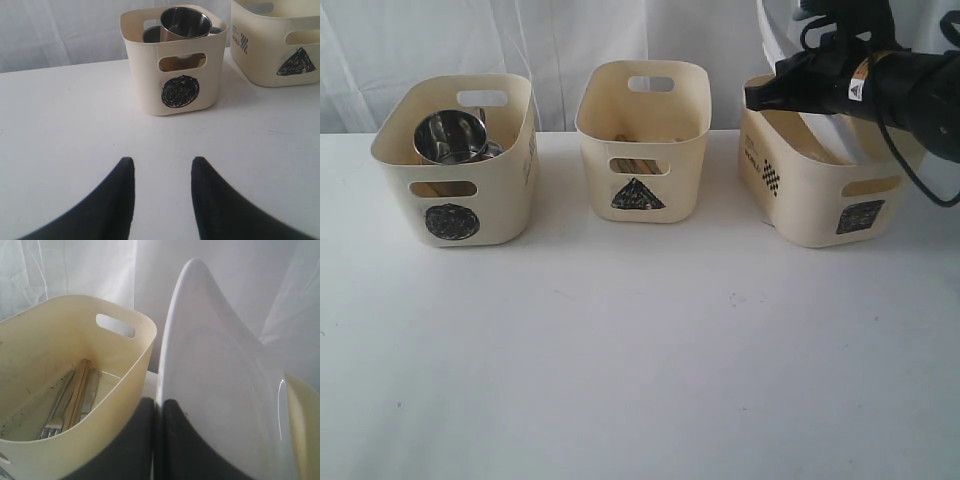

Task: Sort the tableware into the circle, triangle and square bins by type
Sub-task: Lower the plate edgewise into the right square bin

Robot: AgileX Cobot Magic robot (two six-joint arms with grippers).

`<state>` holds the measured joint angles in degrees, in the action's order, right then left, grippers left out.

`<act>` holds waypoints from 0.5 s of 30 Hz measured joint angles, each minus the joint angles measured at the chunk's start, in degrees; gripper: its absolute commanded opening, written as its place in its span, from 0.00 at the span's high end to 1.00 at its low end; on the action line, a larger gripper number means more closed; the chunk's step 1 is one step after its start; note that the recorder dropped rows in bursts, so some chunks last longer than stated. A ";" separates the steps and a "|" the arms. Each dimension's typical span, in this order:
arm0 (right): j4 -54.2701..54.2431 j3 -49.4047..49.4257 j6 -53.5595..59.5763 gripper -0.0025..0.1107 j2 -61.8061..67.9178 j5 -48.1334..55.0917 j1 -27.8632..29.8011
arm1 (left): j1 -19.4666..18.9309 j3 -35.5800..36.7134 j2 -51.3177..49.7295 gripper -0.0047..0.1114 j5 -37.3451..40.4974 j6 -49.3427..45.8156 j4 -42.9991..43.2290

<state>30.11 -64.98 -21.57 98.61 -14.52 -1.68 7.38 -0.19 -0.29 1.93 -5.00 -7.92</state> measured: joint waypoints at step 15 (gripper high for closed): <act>0.00 -0.09 -0.48 0.90 0.75 1.24 0.00 | 0.00 0.00 0.00 0.59 0.00 0.00 0.00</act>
<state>30.11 -65.07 -22.06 99.37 -13.27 -1.68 7.38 -0.19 -0.29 1.93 -5.00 -7.92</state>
